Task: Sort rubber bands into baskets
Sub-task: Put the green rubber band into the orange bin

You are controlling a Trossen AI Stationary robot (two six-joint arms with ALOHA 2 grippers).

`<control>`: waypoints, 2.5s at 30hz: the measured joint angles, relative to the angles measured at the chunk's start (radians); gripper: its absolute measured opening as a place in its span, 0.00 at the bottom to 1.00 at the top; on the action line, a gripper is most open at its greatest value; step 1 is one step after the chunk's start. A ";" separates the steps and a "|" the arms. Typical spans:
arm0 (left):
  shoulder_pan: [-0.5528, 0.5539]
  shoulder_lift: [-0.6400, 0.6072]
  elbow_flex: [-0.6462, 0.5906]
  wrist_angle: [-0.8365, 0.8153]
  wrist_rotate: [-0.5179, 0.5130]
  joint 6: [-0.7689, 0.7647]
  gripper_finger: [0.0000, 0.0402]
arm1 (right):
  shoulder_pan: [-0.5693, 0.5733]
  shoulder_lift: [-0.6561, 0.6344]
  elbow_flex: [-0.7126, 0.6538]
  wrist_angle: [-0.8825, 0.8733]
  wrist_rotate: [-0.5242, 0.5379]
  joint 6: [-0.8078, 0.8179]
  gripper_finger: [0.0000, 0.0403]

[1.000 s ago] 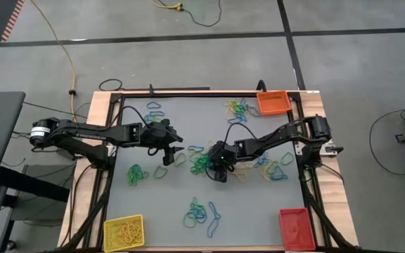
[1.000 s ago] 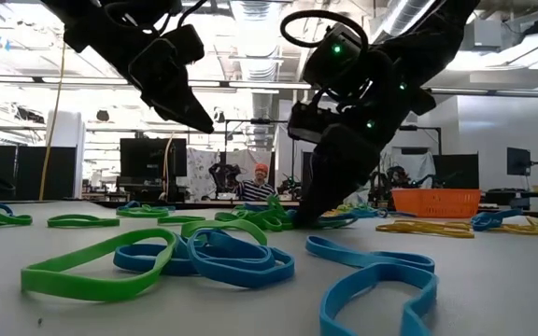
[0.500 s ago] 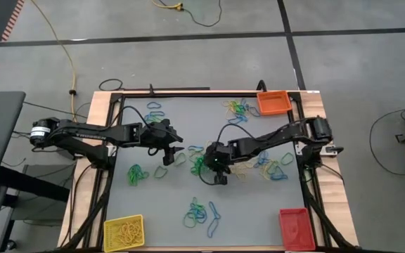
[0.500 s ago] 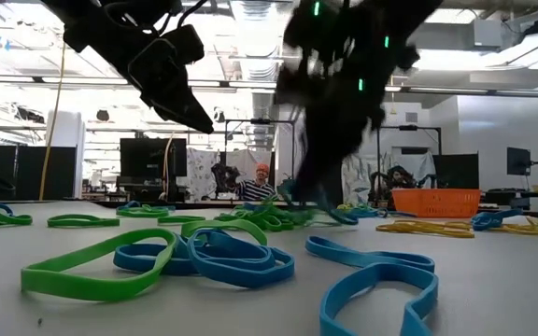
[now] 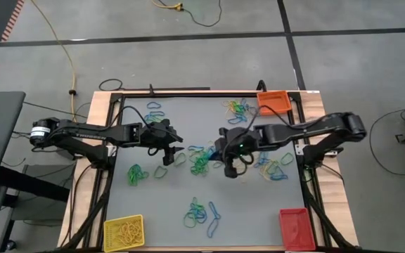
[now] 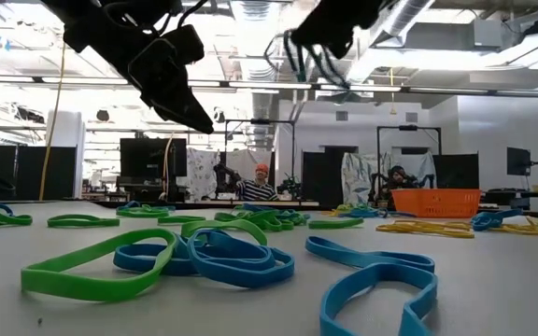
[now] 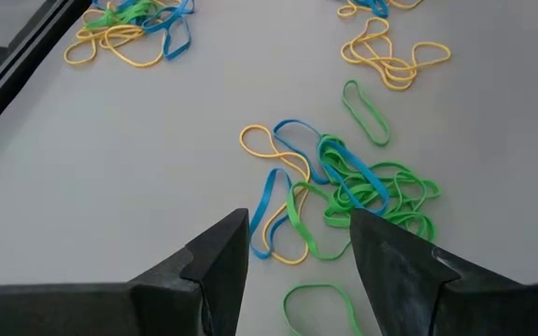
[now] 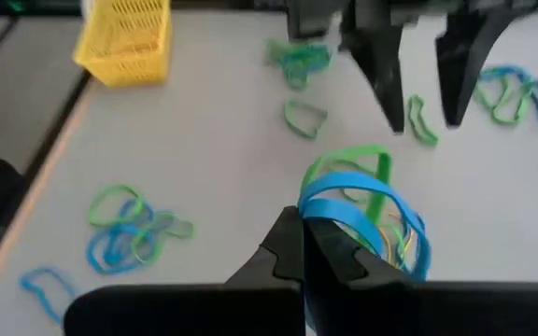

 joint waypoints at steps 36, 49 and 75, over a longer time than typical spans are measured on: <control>0.000 0.000 0.000 0.000 0.000 0.000 0.44 | -0.088 0.083 -0.275 0.021 0.059 0.095 0.47; 0.000 0.000 0.000 0.000 0.000 0.000 0.44 | -0.147 0.083 -0.474 0.240 0.005 0.089 0.45; 0.000 0.000 0.000 0.001 0.000 0.000 0.44 | -0.083 0.180 -0.408 0.235 -0.008 -0.028 0.05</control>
